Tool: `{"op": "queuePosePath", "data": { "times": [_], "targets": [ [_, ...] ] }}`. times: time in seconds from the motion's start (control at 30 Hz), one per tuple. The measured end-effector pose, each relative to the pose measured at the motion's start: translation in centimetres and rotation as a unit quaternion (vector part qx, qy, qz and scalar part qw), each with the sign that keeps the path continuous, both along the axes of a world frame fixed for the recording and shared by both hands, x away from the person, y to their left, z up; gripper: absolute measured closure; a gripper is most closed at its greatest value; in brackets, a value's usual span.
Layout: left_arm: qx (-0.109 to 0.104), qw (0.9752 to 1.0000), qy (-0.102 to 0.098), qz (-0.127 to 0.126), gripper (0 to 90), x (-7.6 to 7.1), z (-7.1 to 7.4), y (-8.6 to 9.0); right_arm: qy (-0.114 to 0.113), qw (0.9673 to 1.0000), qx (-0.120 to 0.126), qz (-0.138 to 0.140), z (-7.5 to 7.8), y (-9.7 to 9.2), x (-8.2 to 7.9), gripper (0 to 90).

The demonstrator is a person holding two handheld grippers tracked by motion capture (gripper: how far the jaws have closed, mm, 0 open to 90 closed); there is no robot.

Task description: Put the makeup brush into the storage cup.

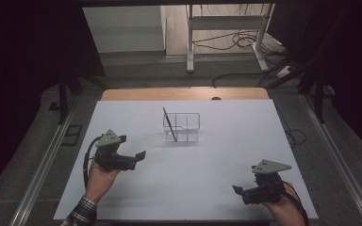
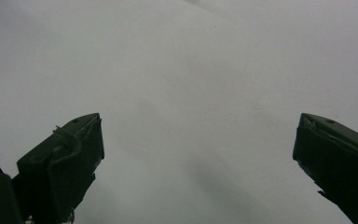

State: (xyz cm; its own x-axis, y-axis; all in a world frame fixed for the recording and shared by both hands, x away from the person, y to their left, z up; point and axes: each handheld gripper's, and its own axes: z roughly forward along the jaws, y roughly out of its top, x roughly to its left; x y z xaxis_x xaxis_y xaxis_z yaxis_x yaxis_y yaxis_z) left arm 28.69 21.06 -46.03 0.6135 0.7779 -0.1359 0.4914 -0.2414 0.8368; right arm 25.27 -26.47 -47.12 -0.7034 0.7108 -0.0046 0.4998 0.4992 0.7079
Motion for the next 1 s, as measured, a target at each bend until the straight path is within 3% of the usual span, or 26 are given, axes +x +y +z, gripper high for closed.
{"op": "queuePosePath", "data": {
  "times": [0.27,1.0],
  "targets": [
    [0.003,1.0,0.0,0.0,0.5,-0.6,-0.1,-0.2,-0.002,0.9999,0.002,0.011,0.0,0.2,-0.2,2.2],
    [0.007,1.0,0.001,0.0,0.7,-2.3,-0.4,0.1,-0.004,0.9999,0.012,0.009,0.1,-0.1,-0.5,1.9]
  ]
}}
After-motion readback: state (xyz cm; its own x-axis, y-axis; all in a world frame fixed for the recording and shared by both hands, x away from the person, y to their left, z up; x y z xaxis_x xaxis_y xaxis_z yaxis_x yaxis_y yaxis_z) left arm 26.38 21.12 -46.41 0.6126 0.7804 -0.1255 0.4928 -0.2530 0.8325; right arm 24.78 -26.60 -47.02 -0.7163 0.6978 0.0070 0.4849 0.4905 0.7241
